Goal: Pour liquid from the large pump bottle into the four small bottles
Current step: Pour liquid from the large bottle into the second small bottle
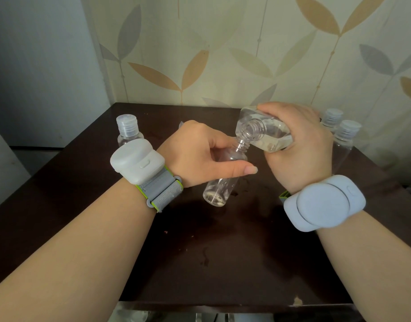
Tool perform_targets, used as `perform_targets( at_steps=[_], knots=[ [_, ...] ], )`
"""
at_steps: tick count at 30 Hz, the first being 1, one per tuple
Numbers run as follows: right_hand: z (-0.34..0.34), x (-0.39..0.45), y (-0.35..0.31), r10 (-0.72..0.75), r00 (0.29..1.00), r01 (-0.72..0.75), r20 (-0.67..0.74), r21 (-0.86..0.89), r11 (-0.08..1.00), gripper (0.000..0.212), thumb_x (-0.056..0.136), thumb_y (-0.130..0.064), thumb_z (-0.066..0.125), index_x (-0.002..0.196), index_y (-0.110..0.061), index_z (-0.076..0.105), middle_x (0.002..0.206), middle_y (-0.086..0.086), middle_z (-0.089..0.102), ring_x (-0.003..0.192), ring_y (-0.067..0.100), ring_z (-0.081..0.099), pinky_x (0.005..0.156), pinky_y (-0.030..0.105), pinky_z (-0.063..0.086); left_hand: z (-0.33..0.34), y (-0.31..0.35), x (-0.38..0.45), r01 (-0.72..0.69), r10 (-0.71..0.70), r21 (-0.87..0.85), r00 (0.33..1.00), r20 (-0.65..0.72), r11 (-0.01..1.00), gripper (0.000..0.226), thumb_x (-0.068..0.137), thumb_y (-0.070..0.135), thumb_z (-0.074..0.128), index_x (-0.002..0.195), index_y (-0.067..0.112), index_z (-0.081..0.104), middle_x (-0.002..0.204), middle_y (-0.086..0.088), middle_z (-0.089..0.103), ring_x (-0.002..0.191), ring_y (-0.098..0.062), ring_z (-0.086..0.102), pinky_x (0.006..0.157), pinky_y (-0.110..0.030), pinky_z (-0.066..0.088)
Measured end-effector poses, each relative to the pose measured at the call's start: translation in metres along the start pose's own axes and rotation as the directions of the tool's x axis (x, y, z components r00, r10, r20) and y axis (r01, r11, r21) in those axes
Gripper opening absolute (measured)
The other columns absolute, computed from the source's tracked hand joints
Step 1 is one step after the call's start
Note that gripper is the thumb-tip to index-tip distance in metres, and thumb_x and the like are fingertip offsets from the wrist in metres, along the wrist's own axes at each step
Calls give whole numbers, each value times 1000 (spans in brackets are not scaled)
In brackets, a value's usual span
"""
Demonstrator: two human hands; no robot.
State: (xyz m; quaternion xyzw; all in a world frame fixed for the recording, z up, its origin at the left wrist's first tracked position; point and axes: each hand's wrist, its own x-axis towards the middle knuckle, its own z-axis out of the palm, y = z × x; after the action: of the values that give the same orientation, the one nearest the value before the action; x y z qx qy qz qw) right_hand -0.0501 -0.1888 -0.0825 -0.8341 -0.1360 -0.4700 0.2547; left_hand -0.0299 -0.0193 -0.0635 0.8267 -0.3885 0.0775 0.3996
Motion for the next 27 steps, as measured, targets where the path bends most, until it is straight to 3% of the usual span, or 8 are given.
perform_targets(
  at_steps=[9,14,20,27],
  knots=[
    [0,-2,-2,11,1000,-11,12,6,1000,48,58,18,62,100,-6,66,95,8,65,96,34,56,85,68,38,2,-1,0,-2,2,4,1000,-12,1000,51,59,53,61,95,19,73,66,-8,69,58,-15,58,51,-16,42],
    [0,-1,-2,4,1000,-4,5,12,1000,47,58,19,62,99,-5,66,94,10,65,95,36,57,84,69,38,1,0,-1,-8,8,-9,1000,-17,1000,49,58,52,62,93,19,74,60,-7,67,41,0,48,42,-5,35],
    [0,-1,-2,9,1000,-9,10,6,1000,47,59,18,63,99,-6,66,94,10,65,96,35,57,85,68,38,0,-2,0,-18,18,16,1000,-12,1000,48,61,54,66,94,19,73,63,-9,68,52,-15,54,48,-13,40],
    [-1,-1,-3,13,1000,-13,13,13,1000,46,60,17,63,100,-6,66,95,10,65,97,35,56,86,68,37,2,-4,1,-1,3,45,999,-37,999,43,62,49,66,94,21,73,61,-5,68,55,-14,58,53,-19,44]
  ],
)
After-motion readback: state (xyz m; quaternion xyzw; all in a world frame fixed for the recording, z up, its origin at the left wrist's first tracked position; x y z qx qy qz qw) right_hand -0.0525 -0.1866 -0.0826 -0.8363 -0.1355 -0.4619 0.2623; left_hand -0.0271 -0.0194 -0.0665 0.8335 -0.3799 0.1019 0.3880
